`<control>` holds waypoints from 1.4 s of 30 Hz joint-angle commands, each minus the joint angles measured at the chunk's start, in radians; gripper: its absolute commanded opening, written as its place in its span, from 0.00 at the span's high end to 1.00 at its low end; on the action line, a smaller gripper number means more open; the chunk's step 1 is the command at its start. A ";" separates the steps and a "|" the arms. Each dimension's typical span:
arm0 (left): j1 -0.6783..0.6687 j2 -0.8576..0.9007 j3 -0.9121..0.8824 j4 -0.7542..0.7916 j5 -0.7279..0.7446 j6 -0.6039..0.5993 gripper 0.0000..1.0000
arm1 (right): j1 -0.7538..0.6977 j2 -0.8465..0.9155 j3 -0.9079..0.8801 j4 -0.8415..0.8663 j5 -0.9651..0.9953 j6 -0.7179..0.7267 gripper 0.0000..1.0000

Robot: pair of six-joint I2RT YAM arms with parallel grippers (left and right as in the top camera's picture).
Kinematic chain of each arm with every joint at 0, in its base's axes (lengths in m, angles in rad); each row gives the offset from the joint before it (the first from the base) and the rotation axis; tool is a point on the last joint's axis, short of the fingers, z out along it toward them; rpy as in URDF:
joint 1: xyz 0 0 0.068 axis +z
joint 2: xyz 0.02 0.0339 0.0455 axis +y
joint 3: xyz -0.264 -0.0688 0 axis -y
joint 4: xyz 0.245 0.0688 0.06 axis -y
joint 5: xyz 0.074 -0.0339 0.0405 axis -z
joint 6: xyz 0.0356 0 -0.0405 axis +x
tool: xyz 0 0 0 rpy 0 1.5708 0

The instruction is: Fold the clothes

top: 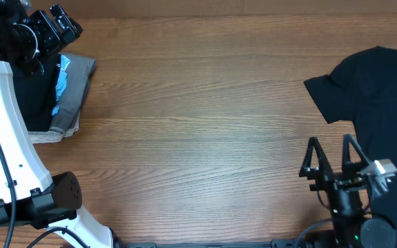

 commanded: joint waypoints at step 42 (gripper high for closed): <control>0.000 0.005 0.003 -0.001 0.010 0.004 0.00 | -0.025 -0.012 -0.312 0.115 -0.109 -0.502 0.00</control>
